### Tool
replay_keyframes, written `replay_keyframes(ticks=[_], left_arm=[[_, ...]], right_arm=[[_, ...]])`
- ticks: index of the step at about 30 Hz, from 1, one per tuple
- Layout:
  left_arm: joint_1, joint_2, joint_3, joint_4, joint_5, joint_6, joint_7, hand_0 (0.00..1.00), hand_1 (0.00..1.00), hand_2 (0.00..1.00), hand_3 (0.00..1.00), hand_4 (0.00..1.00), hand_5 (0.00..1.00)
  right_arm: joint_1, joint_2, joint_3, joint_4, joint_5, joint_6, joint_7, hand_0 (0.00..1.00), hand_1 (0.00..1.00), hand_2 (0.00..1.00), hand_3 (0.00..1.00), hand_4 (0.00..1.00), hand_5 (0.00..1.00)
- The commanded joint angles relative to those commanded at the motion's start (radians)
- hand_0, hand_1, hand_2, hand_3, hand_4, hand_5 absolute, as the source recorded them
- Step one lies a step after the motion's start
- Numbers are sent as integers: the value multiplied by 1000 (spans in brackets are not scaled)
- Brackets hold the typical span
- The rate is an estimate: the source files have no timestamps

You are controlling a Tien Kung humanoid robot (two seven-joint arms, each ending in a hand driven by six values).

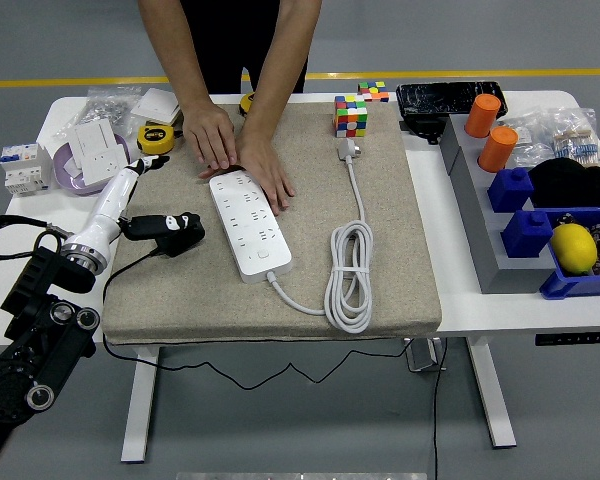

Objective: Pick up the plug,place it near the board,insert it into the board,press the button

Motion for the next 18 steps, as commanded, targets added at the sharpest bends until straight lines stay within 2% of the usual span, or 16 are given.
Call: replay_keyframes(ticks=[1,7,8,13,14,18], left_arm=[[-2,0,7,4,-1,0,0,806,850,819,820,998,208],[-24,1,65,55,-10,22,-11,806,850,819,820,998,208],[-31,2,78,74,-9,27,-14,797,844,807,790,998,199],[-56,5,114,153,14,52,-21,797,844,807,790,998,199],[-61,5,119,170,31,62,-21,790,839,786,760,945,122],[-75,1,127,213,93,96,-16,790,839,786,760,945,122]], right_arm=[[0,0,0,0,0,0,0,811,723,714,697,996,702],[0,0,-4,0,3,1,1,811,723,714,697,996,702],[0,0,-5,0,4,1,1,810,723,716,697,996,701],[-1,1,-7,0,4,1,1,810,723,716,697,996,701],[-2,1,-7,0,4,1,1,809,724,714,696,996,701],[-3,0,-6,0,3,1,0,809,724,714,696,996,701]])
